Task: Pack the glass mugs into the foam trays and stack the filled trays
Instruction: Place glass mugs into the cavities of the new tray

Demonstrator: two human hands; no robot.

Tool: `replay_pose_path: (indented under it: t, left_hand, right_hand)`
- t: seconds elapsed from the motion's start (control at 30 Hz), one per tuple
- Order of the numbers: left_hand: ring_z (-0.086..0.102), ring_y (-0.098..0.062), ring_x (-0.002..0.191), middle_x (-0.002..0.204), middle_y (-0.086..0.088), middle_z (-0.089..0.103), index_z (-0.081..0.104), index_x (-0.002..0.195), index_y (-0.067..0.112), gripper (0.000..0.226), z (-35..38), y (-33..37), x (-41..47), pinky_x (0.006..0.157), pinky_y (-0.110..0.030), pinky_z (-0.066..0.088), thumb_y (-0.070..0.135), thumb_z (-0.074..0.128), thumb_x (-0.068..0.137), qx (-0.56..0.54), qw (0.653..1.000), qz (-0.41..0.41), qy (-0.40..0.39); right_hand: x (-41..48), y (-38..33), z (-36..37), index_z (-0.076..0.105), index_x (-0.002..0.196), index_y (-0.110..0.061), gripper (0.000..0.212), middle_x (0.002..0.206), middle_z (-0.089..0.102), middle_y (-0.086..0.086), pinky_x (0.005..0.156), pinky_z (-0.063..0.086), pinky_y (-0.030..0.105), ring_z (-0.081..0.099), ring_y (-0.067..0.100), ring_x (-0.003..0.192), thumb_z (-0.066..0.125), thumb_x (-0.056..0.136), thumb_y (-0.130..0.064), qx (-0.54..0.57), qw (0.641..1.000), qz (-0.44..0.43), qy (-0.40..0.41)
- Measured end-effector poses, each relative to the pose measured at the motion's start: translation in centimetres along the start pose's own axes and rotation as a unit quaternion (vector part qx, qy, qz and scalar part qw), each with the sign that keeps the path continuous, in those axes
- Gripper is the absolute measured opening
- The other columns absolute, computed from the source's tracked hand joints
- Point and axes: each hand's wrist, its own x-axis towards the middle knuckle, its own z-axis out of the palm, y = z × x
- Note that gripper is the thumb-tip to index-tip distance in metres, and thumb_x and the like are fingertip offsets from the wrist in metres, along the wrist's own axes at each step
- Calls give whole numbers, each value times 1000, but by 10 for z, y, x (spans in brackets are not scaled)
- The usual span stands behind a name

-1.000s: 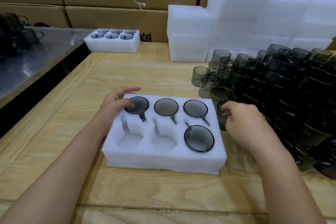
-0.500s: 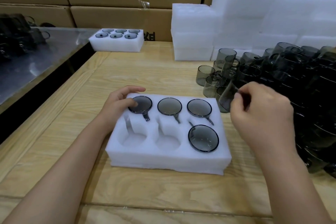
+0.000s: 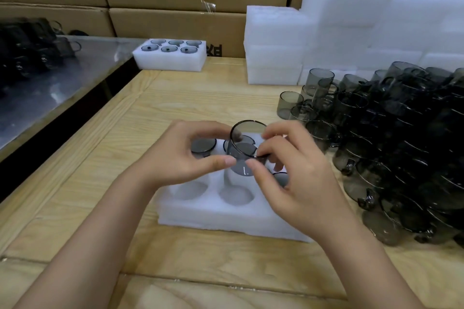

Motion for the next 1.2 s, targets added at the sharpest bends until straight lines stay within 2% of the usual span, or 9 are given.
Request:
replay_pose_path:
  t: [0.1, 0.23, 0.33, 0.43, 0.53, 0.7, 0.93, 1.1, 1.2]
  left_hand:
    - [68, -6, 94, 97, 11, 73, 71, 93, 24, 32, 2, 1, 0, 84, -23, 52, 37, 76, 64, -25, 998, -3, 49]
    - [68, -7, 95, 98, 9, 72, 69, 98, 29, 46, 5, 0, 1, 85, -23, 51, 38, 83, 55, -40, 998, -3, 41]
    - [66, -13, 101, 104, 8, 69, 62, 111, 29, 64, 15, 3, 2, 89, -27, 51, 37, 85, 52, -27, 1000, 10, -10]
    - [64, -16, 103, 107, 10, 67, 59, 115, 25, 73, 19, 4, 3, 89, -27, 50, 37, 88, 48, -23, 999, 22, -33]
    - [64, -19, 106, 110, 3, 68, 60, 116, 20, 68, 10, 4, 1, 92, -31, 50, 29, 88, 54, -72, 996, 2, -59]
    - [66, -24, 106, 109, -7, 71, 63, 112, 7, 50, -7, -3, 0, 92, -27, 49, 0, 79, 65, -165, 980, -31, -104]
    - [66, -21, 84, 85, -6, 71, 71, 98, 11, 33, -17, -14, -1, 78, -31, 52, 20, 77, 67, -179, 983, -39, -10]
    - [65, -30, 97, 101, -10, 72, 72, 100, 13, 39, -13, -16, -1, 89, -45, 53, 30, 77, 65, -113, 992, -60, -22]
    - [66, -27, 100, 102, -8, 72, 73, 100, 18, 43, -14, -12, -1, 90, -41, 53, 31, 80, 59, -117, 990, -62, -39]
  right_hand:
    - [0, 0, 2, 59, 86, -9, 23, 122, 46, 5, 72, 45, 26, 53, 9, 90, 53, 85, -30, 32, 999, 37, 9]
    - [-1, -3, 7, 55, 83, -16, 22, 115, 55, -2, 87, 38, 15, 49, 4, 116, 56, 81, -39, 84, 993, 83, -6]
    - [-1, -5, 10, 53, 83, -17, 32, 109, 55, -4, 85, 31, 4, 47, -6, 108, 76, 72, -36, 117, 988, 103, -9]
    - [0, -4, 12, 53, 93, -18, 39, 107, 50, -6, 84, 36, 7, 51, -1, 101, 83, 68, -20, 156, 980, 125, -17]
    - [-1, -5, 11, 51, 105, -23, 47, 111, 47, -9, 86, 40, 10, 54, 3, 102, 81, 70, -21, 185, 972, 138, -45]
    - [-1, -7, 9, 54, 117, -21, 50, 114, 46, -7, 88, 33, 4, 47, -10, 107, 72, 70, -28, 182, 970, 126, -100]
    - [-2, -6, 11, 53, 122, -24, 51, 116, 43, -15, 101, 41, 25, 48, 3, 114, 69, 75, -32, 213, 955, 129, -158]
    - [-2, -5, 11, 52, 124, -22, 47, 117, 41, -21, 98, 39, 19, 47, 0, 110, 66, 80, -31, 172, 967, 103, -155]
    - [-1, -4, 10, 51, 127, -19, 49, 119, 40, -19, 95, 37, 15, 45, -2, 109, 65, 81, -29, 148, 972, 92, -158]
